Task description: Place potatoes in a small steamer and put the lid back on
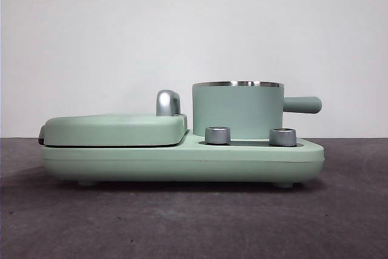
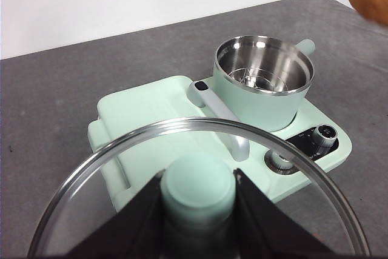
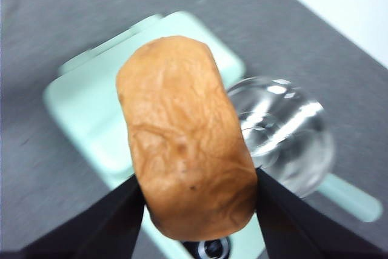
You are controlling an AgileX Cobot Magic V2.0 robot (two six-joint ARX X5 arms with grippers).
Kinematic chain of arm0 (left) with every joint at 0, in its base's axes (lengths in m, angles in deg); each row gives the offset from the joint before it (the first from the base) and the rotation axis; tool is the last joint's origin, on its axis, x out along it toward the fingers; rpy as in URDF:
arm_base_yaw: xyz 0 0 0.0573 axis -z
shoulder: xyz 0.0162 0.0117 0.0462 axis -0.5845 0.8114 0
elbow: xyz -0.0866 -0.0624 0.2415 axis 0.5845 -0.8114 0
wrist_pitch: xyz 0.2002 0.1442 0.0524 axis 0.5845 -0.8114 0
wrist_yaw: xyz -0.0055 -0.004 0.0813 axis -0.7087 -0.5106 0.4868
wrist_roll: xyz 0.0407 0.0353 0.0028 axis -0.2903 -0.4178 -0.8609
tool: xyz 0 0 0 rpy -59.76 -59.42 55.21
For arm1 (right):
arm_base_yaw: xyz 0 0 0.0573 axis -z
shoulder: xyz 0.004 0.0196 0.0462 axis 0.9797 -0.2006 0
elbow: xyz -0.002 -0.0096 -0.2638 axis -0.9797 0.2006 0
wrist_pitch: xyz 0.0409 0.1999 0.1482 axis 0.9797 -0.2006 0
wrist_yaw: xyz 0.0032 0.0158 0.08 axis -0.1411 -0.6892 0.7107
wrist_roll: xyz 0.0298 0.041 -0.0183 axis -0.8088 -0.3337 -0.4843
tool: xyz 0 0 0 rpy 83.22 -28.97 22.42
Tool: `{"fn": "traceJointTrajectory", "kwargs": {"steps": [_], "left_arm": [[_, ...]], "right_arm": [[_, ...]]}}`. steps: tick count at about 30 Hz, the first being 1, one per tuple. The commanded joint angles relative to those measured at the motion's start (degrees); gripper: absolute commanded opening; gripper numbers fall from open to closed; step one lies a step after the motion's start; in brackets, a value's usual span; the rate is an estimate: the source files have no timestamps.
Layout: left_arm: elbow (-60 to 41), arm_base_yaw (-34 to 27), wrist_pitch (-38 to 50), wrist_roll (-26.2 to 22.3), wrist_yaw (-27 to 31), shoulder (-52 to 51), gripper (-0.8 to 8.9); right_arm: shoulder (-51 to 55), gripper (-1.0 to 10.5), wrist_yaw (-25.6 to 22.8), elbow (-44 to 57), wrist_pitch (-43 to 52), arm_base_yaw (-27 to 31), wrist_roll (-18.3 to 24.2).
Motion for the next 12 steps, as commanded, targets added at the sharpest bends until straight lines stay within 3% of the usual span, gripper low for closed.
{"fn": "traceJointTrajectory", "kwargs": {"steps": [1,12], "left_arm": [[0.96,0.07,1.55,0.13,-0.04,0.07,0.13],[0.96,0.07,1.55,0.13,-0.04,0.39,0.13]], "right_arm": [[-5.09,2.3,-0.07,-5.73,-0.37,1.68,-1.75],[-22.05,2.3,0.15,-15.69,-0.26,9.4,0.04]]}}
